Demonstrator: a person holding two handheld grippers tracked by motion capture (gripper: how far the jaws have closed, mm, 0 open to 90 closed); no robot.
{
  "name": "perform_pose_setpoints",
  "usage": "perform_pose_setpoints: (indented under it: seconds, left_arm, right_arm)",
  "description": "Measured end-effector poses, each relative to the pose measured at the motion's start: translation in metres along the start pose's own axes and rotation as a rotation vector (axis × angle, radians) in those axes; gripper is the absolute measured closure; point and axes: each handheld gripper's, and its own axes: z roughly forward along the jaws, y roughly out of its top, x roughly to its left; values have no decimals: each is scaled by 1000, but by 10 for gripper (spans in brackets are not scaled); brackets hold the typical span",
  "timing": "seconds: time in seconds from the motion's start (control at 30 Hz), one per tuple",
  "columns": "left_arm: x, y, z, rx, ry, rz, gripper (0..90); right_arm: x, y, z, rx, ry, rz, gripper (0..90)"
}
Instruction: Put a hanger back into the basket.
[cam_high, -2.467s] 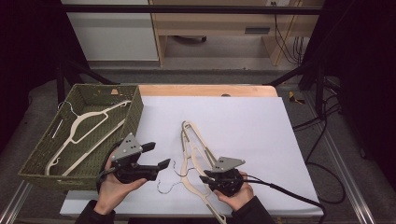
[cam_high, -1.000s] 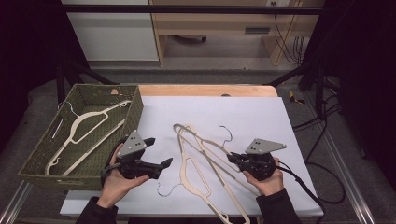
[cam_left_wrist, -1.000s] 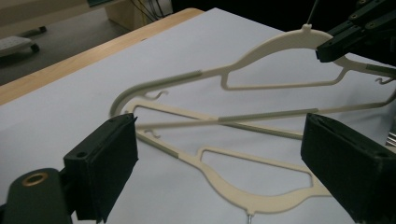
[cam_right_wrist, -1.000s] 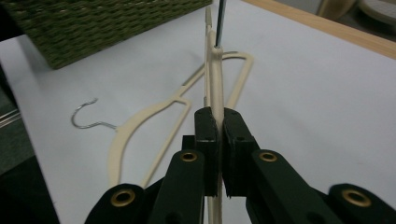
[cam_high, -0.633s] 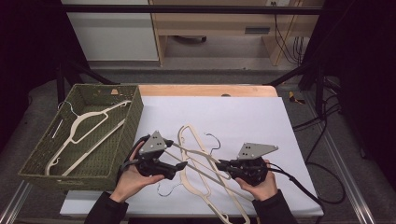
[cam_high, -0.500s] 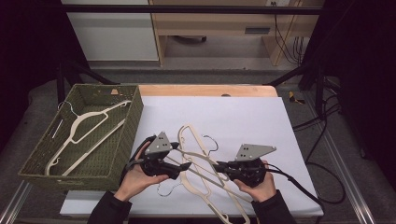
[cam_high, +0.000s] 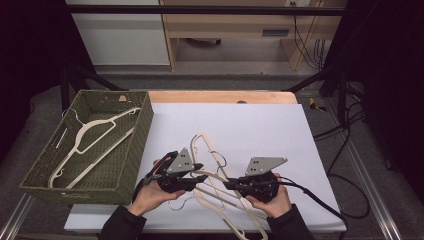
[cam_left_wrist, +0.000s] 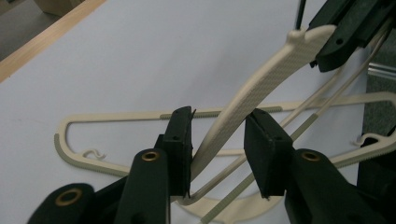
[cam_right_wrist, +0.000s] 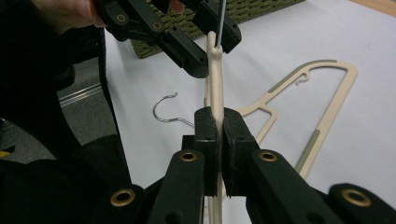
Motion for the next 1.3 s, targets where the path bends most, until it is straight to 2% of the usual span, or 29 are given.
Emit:
perform_pose_setpoints:
  seconds: [0.17, 0.3, 0.47, 0.63, 0.7, 0.73, 0.77, 0.83, 0.87, 0.97, 1.17, 1.3]
  left_arm:
    - [-3, 1, -2, 34, 7, 18, 679]
    - [-7, 1, -3, 47, -19, 12, 748]
    - [-11, 1, -3, 57, -37, -4, 780]
    - [-14, 1, -2, 70, -74, -15, 822]
    - [-15, 1, -2, 64, -85, -20, 838]
    - [-16, 0, -2, 49, -94, -37, 844]
    - [-16, 0, -3, 54, -99, -32, 853]
    - [-17, 0, -4, 54, -70, -37, 865]
    - [-16, 0, -5, 56, -56, -49, 866]
    - [-10, -4, -9, 35, -49, -95, 866]
    - [-5, -6, -19, 10, 9, -146, 866]
    - [0, -6, -29, -9, 33, -171, 866]
  right_arm:
    - [0, 0, 0, -5, 3, -1, 850]
    - [0, 0, -2, -35, -65, -18, 795]
    - [0, 0, -2, -56, -120, -29, 733]
    - [-1, -2, 1, -55, -179, -40, 612]
    - [-1, -2, 2, -63, -192, -45, 571]
    - [-1, -2, 2, -66, -201, -48, 560]
    - [-1, -2, 1, -70, -216, -53, 541]
    - [-2, -2, -1, -86, -248, -63, 480]
    - [-3, -2, -2, -91, -248, -60, 468]
    - [-5, -3, -8, -131, -258, -37, 384]
    - [-18, -10, -26, -224, -285, 58, 266]
    - [-26, -15, -35, -245, -320, 99, 220]
